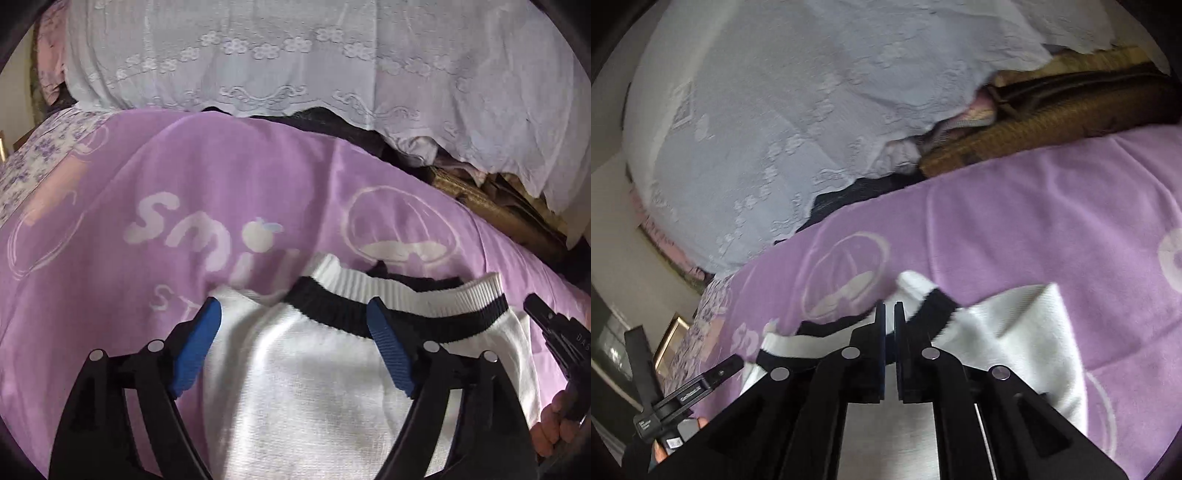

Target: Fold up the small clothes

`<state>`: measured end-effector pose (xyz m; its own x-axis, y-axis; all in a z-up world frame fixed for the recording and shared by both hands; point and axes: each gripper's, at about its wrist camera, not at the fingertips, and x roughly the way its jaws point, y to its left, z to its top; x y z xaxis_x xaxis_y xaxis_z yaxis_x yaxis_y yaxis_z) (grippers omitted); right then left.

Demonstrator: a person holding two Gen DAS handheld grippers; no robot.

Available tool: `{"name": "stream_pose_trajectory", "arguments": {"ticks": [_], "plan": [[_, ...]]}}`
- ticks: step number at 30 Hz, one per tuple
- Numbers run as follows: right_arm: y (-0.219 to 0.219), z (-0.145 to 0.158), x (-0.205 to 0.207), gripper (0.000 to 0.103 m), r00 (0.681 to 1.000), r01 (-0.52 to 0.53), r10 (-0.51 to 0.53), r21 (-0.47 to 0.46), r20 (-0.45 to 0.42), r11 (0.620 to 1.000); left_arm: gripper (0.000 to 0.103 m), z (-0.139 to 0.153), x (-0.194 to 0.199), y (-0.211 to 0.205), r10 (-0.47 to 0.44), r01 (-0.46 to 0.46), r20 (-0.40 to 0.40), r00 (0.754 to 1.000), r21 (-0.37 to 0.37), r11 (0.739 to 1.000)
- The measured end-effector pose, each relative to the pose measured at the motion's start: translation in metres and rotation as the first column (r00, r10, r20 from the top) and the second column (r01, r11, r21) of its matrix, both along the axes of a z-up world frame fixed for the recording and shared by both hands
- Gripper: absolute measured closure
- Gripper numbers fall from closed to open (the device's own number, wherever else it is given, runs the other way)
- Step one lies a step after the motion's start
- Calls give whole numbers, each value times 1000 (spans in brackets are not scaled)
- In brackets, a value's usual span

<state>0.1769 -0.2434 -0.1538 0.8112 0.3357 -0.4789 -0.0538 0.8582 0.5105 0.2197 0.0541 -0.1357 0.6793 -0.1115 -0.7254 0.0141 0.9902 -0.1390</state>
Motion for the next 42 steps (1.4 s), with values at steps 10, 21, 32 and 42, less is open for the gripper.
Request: {"name": "stream_pose_trajectory", "arguments": {"ticks": [10,21,32,42], "plan": [[-16,-23,-4,91,992,96,-98,-27,-79,995,4,-28,11,-19,88,-68,-83,993,216,974],[62,3,-67,66,999,-33,41,-316,19,948,4,-11,-46,-22,83,-84,16,996,290,953],[65,-4,-103,66,999,-36,37,-318,-1,948,4,-12,-82,-27,71,-77,30,997,305,949],[70,-31,-99,59,992,-85,46,-345,-118,935,4,-27,-90,-37,35,-25,-24,999,337,941]]}}
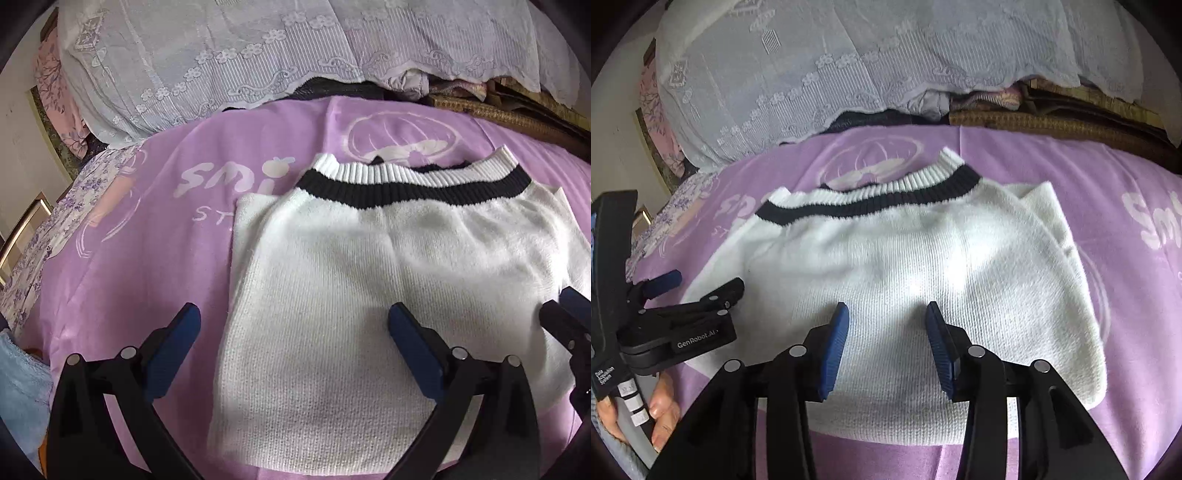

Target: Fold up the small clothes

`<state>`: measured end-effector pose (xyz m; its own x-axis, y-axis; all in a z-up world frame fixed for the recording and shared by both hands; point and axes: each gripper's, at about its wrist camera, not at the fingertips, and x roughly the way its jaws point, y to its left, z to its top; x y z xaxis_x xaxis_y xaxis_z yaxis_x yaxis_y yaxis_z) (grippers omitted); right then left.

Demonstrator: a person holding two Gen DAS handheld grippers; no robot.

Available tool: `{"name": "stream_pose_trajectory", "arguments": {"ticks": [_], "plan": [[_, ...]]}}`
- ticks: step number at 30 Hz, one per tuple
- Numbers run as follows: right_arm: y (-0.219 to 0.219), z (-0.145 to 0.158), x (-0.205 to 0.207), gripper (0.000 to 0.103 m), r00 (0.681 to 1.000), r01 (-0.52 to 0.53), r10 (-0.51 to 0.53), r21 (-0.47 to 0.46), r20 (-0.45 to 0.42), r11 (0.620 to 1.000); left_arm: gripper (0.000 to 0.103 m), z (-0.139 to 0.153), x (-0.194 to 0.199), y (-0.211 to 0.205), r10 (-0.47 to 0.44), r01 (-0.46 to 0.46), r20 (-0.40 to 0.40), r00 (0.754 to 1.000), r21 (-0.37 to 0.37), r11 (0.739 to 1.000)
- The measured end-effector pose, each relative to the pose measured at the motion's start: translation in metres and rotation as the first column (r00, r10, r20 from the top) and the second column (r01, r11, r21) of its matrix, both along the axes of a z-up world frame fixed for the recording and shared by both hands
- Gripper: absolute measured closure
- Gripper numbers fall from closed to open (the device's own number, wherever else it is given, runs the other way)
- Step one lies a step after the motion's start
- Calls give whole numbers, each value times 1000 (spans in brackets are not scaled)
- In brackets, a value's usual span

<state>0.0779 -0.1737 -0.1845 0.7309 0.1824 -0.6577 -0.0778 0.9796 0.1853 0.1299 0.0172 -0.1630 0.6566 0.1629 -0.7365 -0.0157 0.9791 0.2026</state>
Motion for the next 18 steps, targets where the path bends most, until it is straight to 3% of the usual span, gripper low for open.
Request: {"name": "stream_pose_trajectory", "arguments": {"ticks": [13,18], "plan": [[-16,11,-27,59,997,42,-45,51,67,998,5,9,-29,10,4,-3,27,1000,-50,999],[-28,-3,-28,47,997,72,-72,70,5,995,4,-1,-37,15,-12,10,-17,1000,-69,998]]}}
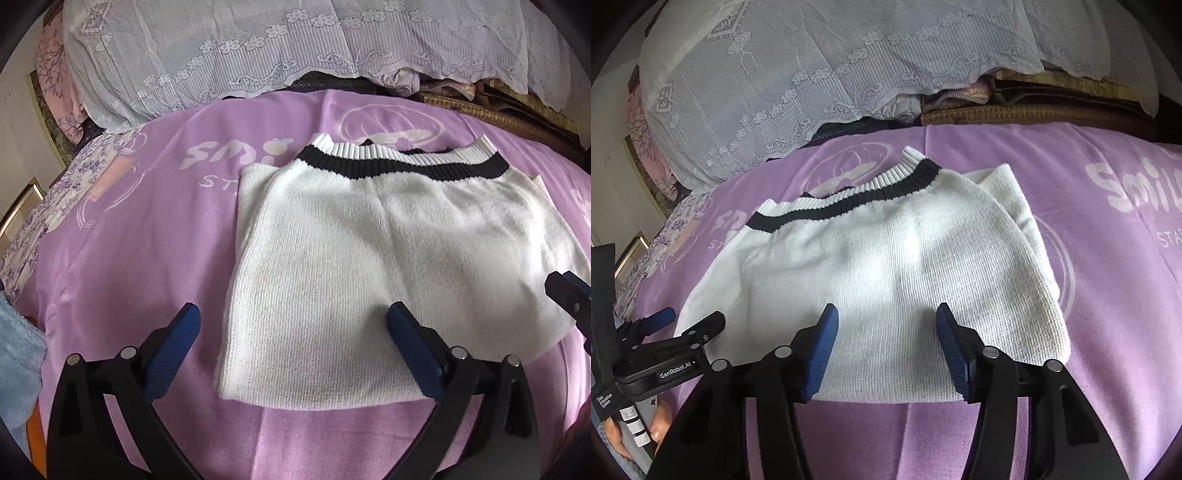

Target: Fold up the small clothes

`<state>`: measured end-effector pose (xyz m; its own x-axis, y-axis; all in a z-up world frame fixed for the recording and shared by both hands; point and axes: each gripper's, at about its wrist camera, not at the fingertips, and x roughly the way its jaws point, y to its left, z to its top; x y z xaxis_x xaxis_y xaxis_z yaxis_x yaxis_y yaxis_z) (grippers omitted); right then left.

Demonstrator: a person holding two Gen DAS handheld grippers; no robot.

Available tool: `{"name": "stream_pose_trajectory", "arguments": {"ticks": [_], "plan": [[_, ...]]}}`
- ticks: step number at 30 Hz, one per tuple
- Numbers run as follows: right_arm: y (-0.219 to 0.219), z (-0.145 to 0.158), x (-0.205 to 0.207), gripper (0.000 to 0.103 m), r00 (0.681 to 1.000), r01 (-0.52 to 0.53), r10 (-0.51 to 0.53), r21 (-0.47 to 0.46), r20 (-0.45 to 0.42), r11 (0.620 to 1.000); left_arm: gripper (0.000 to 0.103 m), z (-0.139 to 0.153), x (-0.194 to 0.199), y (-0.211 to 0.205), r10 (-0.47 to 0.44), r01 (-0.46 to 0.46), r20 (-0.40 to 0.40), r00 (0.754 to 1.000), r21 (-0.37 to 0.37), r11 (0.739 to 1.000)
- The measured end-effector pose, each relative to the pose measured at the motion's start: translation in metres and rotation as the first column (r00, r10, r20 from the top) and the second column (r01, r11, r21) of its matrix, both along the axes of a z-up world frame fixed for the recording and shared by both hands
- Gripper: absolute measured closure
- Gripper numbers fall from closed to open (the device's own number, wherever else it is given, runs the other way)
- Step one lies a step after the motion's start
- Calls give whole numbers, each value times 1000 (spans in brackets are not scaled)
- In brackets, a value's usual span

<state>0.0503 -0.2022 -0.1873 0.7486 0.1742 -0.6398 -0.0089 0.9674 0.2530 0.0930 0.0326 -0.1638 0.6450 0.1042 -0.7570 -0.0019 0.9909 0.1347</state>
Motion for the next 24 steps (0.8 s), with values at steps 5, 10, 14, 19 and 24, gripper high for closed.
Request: {"name": "stream_pose_trajectory", "arguments": {"ticks": [5,10,14,19,24], "plan": [[6,-2,1,37,1000,-26,26,-18,5,999,4,-2,5,9,0,-4,-42,999,-88,996],[-13,15,7,37,998,-34,27,149,48,988,4,30,3,1,-71,73,18,997,-171,983],[-28,25,37,37,997,-75,60,366,54,928,4,40,25,-25,-112,114,18,994,-175,978],[-58,-1,61,46,1000,18,-17,449,-7,893,4,-12,64,-22,-50,38,-97,994,-125,991],[-114,-10,49,79,988,148,-154,531,-34,834,4,4,49,2,15,-17,-21,1000,-116,993]]}}
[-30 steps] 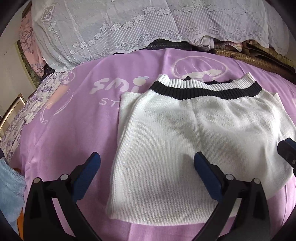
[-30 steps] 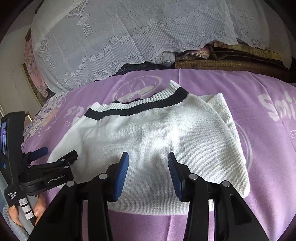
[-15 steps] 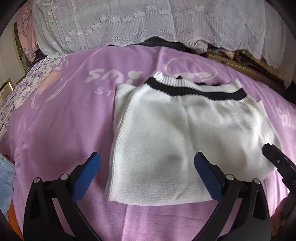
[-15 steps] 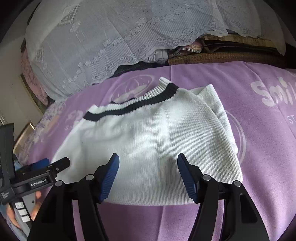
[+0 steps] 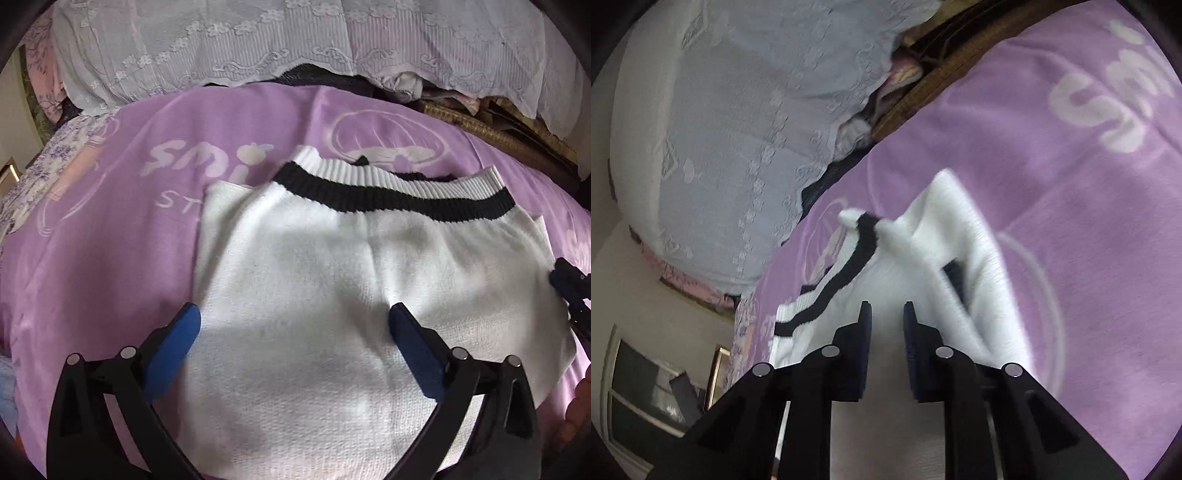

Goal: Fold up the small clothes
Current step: 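Close the right tool on the side edge of the folded sweater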

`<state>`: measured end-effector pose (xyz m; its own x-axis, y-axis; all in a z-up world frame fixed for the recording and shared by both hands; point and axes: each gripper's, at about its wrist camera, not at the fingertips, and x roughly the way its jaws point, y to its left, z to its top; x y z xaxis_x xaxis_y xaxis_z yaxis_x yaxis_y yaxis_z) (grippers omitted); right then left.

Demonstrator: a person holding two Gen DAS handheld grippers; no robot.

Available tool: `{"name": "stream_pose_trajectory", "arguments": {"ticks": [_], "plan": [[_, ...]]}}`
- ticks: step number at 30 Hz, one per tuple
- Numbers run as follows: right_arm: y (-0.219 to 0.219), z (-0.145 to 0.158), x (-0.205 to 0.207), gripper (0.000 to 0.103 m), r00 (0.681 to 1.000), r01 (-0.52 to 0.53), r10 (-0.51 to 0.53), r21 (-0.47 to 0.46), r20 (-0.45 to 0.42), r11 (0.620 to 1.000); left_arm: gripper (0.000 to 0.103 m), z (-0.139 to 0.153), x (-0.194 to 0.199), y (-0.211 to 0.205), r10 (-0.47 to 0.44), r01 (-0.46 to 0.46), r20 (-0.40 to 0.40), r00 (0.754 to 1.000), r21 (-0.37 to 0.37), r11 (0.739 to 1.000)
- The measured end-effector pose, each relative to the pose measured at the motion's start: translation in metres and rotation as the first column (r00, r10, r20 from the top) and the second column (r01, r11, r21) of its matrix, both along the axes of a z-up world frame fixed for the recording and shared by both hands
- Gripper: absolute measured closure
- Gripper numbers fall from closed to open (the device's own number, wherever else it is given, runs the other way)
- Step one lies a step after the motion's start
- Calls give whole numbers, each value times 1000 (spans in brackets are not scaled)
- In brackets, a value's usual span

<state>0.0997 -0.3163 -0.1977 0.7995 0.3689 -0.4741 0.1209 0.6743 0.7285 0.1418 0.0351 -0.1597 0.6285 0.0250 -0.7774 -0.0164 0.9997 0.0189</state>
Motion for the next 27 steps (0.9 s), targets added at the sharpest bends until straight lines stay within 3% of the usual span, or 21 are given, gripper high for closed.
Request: {"name": "stream_pose_trajectory", "arguments": {"ticks": [1,3,7,9,11,12,13,17,22,27], "plan": [[-9,0,-6,79,999,34,-34,5,3,999,4,2,-5,7,30,-30,8,1000,10,999],[-16,3,-18,63,998,60,-59,21,-12,998,5,10,-15,19,64,-65,35,997,9,998],[10,24,-40,53,997,-20,24,-58,68,998,5,28,-37,23,9,-2,90,996,-81,997],[28,25,-43,43,994,-75,81,-90,71,993,5,22,-38,9,-27,29,72,997,-29,999],[40,14,-39,39,993,-113,115,-114,18,987,4,0,-29,-3,-30,30,-3,1000,65,997],[42,4,-34,40,992,-122,119,-126,-29,985,4,-13,-24,-6,-33,36,-45,998,76,996],[42,-4,-32,41,992,-123,120,-135,-32,983,4,-16,-23,-3,-31,33,-45,999,38,999],[41,8,-43,40,996,-92,94,-155,2,984,4,-6,-30,11,-11,10,-43,999,-28,1000],[20,27,-65,28,998,-15,26,-182,56,983,4,21,-59,-10,-69,70,44,997,-7,998],[-11,8,-72,26,1000,31,-30,-116,6,993,4,32,-58,-50,-131,130,32,991,29,991]]}}
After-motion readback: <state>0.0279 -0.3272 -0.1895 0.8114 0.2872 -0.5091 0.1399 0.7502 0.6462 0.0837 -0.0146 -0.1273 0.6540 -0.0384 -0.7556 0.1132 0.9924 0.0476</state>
